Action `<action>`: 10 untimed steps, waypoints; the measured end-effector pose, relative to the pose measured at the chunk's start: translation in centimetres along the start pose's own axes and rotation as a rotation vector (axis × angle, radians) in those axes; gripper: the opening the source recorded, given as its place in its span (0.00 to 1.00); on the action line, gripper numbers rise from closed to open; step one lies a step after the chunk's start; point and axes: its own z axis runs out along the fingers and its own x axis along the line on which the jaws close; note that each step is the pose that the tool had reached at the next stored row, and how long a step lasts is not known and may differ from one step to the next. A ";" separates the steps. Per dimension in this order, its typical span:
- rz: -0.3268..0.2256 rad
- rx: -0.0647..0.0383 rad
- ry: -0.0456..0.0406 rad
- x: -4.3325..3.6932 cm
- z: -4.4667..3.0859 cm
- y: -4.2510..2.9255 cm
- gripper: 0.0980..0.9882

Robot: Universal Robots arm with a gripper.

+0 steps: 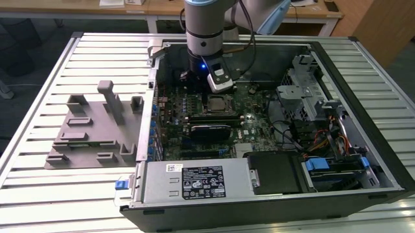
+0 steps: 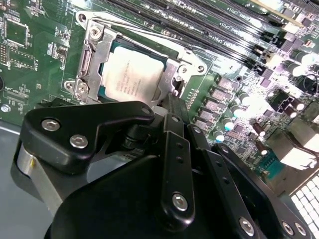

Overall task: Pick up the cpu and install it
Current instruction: 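Close the cpu cover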

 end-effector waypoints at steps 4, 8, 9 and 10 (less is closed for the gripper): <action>0.000 0.000 -0.0006 0.02 0.32 -0.01 0.01; 0.000 0.000 -0.0004 0.03 0.60 -0.07 0.01; 0.000 0.001 -0.0002 0.03 0.63 -0.08 0.01; 0.000 0.001 -0.0003 0.03 0.65 -0.08 0.01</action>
